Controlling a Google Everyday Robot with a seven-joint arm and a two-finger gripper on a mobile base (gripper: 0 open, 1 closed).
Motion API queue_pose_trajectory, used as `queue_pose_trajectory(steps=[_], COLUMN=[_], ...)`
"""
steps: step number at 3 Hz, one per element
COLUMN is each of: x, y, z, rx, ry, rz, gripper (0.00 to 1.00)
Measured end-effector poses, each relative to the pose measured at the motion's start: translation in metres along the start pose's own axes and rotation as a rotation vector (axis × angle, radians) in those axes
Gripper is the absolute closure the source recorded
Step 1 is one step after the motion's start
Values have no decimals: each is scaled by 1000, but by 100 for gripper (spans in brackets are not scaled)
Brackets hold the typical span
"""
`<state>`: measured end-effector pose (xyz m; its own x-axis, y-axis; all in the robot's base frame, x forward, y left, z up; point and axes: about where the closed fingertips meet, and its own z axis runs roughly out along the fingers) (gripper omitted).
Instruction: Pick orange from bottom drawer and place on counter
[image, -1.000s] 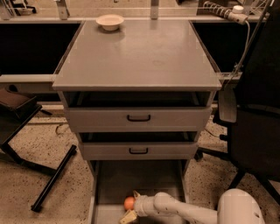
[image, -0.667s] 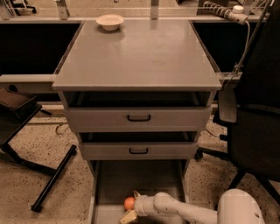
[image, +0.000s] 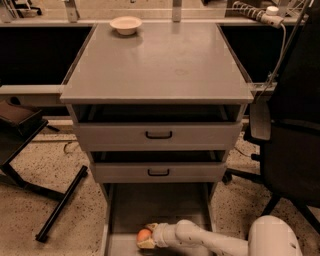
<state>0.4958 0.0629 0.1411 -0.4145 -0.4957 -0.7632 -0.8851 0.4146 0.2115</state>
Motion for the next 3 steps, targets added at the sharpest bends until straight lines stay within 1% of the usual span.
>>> queue_pose_trajectory(steps=[1, 2, 3], x=[0, -29, -100], y=[0, 0, 4], z=[0, -40, -120], rx=[0, -26, -73], ry=[0, -34, -133], rz=[0, 20, 21], gripper=[64, 88, 100])
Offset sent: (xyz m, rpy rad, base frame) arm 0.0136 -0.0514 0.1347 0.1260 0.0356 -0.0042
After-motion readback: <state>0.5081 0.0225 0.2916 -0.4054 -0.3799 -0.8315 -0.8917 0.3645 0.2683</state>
